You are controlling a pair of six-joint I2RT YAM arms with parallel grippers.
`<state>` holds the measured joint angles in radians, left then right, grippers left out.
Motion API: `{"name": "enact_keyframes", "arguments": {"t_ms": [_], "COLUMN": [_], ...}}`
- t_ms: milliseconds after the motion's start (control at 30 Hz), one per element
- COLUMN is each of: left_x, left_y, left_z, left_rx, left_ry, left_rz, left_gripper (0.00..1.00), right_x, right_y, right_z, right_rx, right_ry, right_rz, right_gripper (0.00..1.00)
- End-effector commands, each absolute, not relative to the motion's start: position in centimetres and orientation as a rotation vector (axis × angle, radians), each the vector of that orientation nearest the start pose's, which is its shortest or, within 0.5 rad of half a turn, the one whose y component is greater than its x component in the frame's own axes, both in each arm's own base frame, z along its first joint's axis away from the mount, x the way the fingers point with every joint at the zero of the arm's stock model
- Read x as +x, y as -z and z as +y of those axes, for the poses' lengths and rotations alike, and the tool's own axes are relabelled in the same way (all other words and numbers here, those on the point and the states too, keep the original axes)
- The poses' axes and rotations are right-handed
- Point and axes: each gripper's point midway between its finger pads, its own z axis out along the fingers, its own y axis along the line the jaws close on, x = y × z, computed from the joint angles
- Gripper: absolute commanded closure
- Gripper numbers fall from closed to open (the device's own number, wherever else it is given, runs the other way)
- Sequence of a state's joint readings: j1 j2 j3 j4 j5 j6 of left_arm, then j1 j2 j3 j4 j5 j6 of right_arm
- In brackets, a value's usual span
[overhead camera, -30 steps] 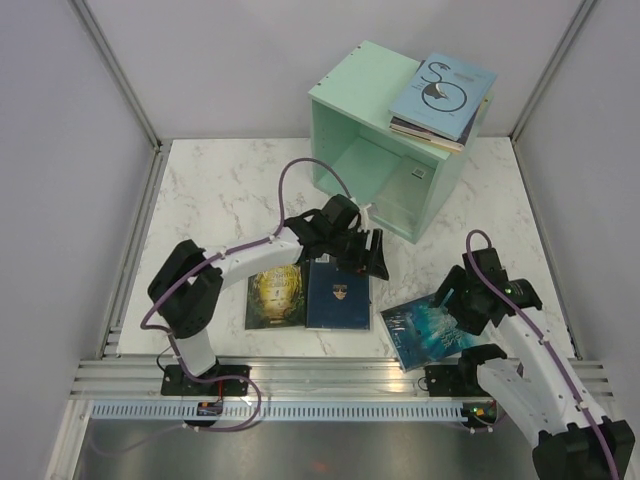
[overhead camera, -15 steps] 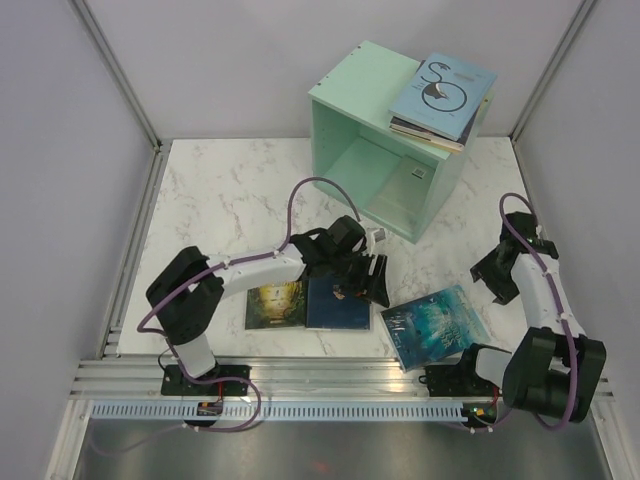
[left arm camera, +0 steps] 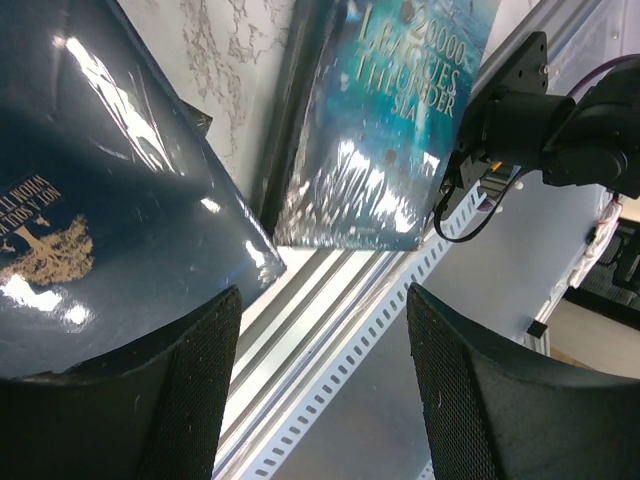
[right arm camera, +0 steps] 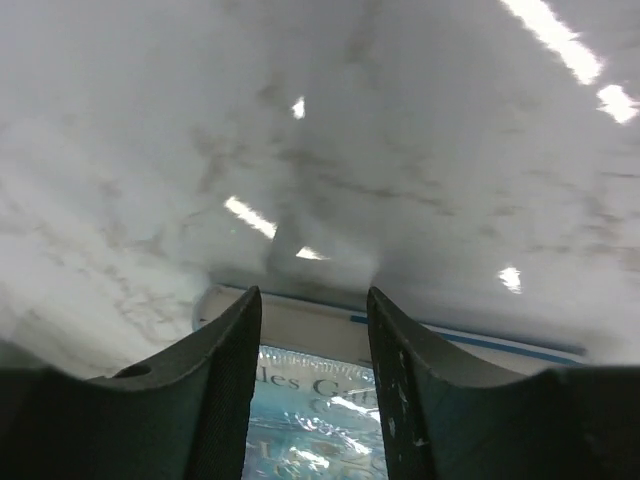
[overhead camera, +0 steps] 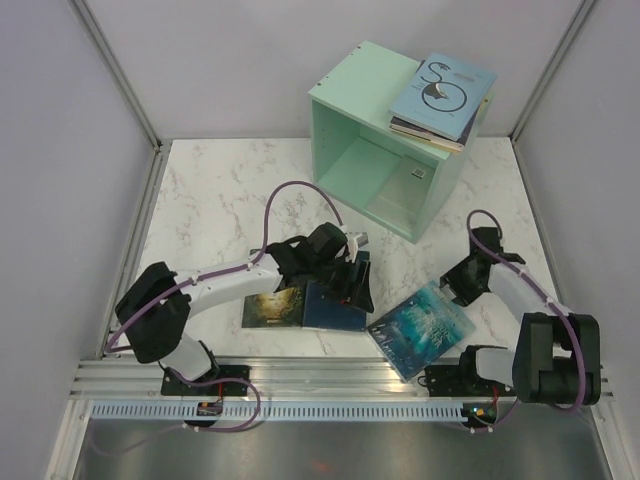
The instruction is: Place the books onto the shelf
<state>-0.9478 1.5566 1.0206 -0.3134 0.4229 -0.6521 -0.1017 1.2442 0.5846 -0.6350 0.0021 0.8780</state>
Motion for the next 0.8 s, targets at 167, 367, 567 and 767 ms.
{"name": "enact_keyframes", "arguments": {"t_ms": [167, 367, 567, 767], "left_x": [17.2, 19.0, 18.2, 15.9], "left_y": [-11.3, -10.4, -10.9, -10.7], "left_z": [-33.2, -30.4, -31.3, -33.4], "left_rx": [0.503, 0.382, 0.450, 0.586], "left_ry": [1.050, 1.029, 1.099, 1.139], "left_rz": [2.628, 2.654, 2.634, 2.634], "left_gripper": [0.30, 0.30, 0.30, 0.30], "right_x": [25.3, 30.4, 30.0, 23.4], "right_y": [-2.2, -9.1, -11.5, -10.0], "right_z": [19.8, 27.9, 18.0, 11.6], "right_rx": [1.068, 0.646, 0.731, 0.859], "right_ry": [-0.826, -0.953, -0.531, -0.335], "right_rz": [2.587, 2.573, 2.566, 2.636], "right_gripper": [0.55, 0.59, 0.50, 0.42]}}
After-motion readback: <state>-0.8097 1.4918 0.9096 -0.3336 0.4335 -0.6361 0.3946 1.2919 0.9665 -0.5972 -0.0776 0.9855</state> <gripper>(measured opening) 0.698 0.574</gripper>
